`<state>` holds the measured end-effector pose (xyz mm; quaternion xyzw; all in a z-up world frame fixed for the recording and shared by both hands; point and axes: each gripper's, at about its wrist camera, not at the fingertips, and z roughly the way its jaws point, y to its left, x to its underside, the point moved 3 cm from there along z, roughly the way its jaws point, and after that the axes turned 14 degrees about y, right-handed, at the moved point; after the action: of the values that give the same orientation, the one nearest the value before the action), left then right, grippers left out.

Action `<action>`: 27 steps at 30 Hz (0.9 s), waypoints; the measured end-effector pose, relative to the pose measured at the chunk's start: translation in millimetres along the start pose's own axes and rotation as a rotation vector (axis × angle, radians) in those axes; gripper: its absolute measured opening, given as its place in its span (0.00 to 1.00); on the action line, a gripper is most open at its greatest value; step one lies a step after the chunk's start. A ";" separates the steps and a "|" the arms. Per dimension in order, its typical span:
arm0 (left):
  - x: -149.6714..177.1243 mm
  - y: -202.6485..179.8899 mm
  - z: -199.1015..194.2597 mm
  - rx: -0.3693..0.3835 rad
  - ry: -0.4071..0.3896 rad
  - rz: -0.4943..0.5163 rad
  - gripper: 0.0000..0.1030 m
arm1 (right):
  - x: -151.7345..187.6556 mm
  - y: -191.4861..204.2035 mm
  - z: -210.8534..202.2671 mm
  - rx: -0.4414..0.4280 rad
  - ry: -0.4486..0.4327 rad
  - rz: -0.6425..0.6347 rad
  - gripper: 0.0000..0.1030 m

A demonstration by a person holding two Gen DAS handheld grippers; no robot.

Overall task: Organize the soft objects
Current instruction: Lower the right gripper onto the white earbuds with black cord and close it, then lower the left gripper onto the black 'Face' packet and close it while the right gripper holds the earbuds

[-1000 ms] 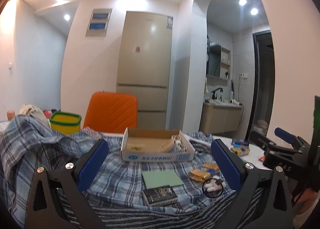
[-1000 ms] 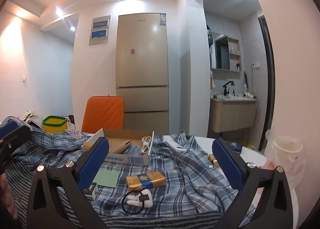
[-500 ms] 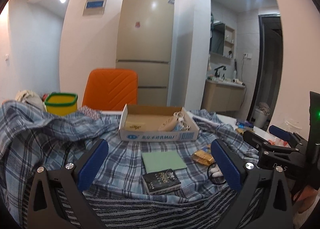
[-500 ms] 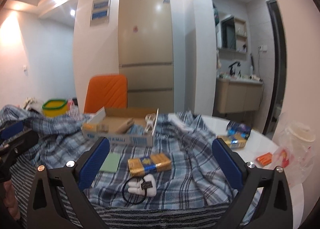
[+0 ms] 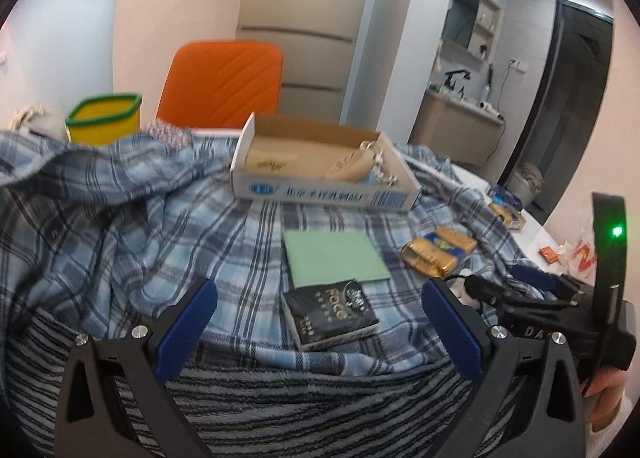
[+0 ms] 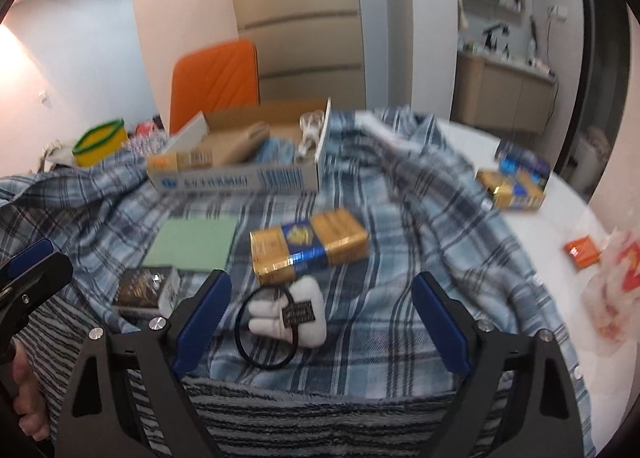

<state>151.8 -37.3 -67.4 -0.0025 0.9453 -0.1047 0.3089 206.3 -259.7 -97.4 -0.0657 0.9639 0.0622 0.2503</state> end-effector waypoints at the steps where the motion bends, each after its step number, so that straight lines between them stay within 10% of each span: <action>1: 0.0 1.0 2.7 0.005 0.012 -0.008 1.00 | 0.0 1.1 7.1 -0.012 0.037 -0.007 0.84; 11: 1.6 0.2 32.3 0.004 0.171 -0.005 0.86 | 1.4 5.9 15.2 -0.018 0.082 -0.035 0.73; 15: 3.0 5.0 46.2 0.041 0.249 -0.031 0.71 | 1.0 8.8 21.9 0.002 0.118 -0.047 0.46; 27: 7.3 -2.9 53.4 0.082 0.302 0.009 0.71 | 3.3 13.5 19.4 -0.020 0.102 -0.075 0.24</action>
<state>176.9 -51.2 -113.1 0.0300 0.9760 -0.1410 0.1633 210.5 -243.8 -114.6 -0.1073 0.9717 0.0588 0.2023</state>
